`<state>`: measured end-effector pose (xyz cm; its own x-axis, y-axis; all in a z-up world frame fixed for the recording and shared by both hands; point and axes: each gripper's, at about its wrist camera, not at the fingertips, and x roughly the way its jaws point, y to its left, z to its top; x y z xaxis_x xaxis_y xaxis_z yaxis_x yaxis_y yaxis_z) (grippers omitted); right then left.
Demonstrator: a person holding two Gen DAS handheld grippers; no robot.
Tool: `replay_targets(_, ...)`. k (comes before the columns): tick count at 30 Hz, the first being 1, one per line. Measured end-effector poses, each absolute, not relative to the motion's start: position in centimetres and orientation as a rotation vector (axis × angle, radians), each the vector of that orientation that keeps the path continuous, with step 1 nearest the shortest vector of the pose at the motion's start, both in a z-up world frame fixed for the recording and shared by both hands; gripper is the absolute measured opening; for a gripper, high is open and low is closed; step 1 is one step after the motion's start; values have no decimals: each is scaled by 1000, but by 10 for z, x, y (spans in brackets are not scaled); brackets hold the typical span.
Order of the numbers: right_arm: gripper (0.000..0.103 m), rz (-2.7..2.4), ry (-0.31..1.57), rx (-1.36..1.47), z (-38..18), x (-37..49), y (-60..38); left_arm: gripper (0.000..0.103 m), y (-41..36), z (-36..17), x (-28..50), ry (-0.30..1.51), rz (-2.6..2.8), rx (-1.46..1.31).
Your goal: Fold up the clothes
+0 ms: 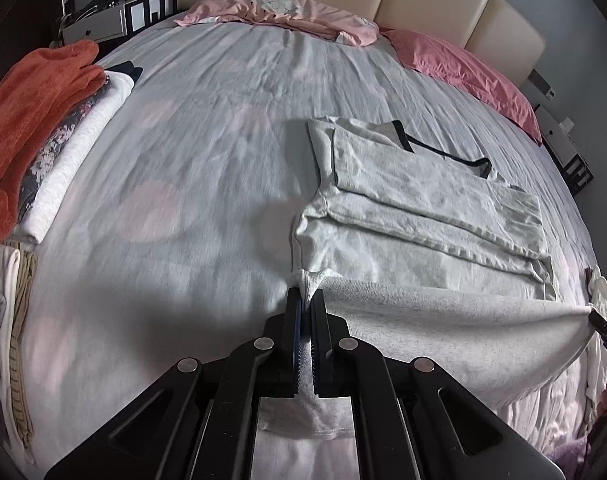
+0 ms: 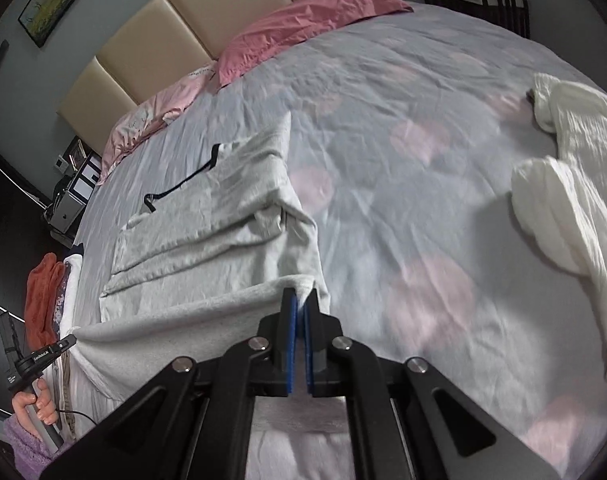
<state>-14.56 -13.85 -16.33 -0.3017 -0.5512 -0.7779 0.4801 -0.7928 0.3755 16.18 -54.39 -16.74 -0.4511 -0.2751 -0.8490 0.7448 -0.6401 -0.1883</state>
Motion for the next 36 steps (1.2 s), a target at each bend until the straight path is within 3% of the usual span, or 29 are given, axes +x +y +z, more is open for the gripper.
replay_targets(5,3,-2156,15,1290,-194,-170,-172,4,-555,-196,131,683,-2074,1159)
replay_targets(10,4,-2112,-87,1415,-230,-188,-172,9,-554,-222,113,569,-2030,1241)
replay_targets(16,8,-2102,-148,1420,-234,-192,-168,13,-549,-218,109,465,-2034,1243)
replay_targets(18,21,-2117,-185,1404,-227,-190,-163,19,-543,-208,115,418,-2044,1205)
replay_targets(21,30,-2175,-183,1370,-213,-182,-152,25,-534,-191,127,391,-2069,1160)
replay_targets(27,31,-2210,-102,1396,-201,-156,-138,28,-516,-173,150,400,-2082,1149)
replay_targets(31,32,-2184,-24,1423,-198,-136,-135,28,-495,-170,154,291,-2064,1195)
replay_targets(36,35,-2102,206,1351,-189,-102,-158,28,-446,-168,142,47,-2162,1281)
